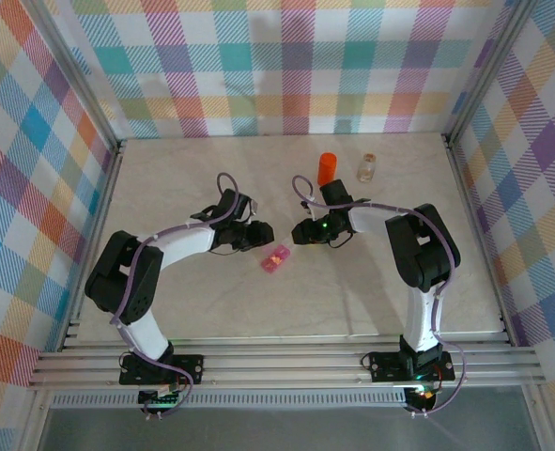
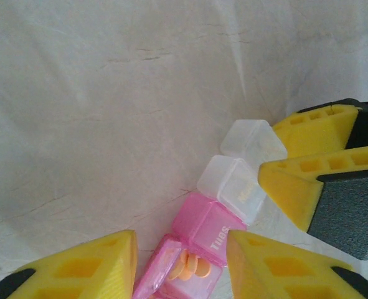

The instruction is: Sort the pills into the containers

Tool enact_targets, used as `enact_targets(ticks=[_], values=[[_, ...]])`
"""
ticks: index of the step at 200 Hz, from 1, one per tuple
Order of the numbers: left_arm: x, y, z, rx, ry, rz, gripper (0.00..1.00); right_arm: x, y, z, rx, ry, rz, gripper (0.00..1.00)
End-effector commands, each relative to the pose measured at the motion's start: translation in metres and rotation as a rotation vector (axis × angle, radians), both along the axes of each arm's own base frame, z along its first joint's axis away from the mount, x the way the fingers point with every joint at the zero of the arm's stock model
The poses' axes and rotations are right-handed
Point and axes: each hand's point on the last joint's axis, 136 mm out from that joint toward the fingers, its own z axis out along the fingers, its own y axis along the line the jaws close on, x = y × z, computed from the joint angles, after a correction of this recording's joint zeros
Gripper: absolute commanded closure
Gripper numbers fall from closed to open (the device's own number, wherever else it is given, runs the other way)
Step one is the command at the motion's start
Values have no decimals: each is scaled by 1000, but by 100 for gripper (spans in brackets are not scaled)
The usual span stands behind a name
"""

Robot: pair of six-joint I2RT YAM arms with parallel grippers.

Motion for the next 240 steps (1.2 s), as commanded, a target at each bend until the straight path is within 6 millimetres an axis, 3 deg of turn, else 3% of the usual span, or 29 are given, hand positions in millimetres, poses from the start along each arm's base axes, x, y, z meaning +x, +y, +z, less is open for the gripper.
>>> enact_targets(ticks=[1,21,53,113,154,198,216,240], values=[[-6,-20,16,-49,-20,-50,60,-11,-11,-26,-65,59,-12,56],[-14,-30,31,-69,-43,-79,61,-11,-12,-29,-68,65,-19,56],[-28,-40,34,-62,-44,-109,63,-10,-12,-29,-68,69,-22,56],[-34,-40,4,7,13,-107,64,-11,-11,-29,-66,73,-20,56],[-33,-47,-4,3,27,-104,66,-12,-11,-28,-64,72,-19,57],[-40,-42,-29,155,51,-107,68,-11,-11,-26,-64,66,-17,56],[-43,-35,-30,219,44,-119,69,-12,-12,-26,-65,67,-18,56],[-38,-27,-14,267,-7,-124,69,-12,-11,-26,-64,68,-18,56]])
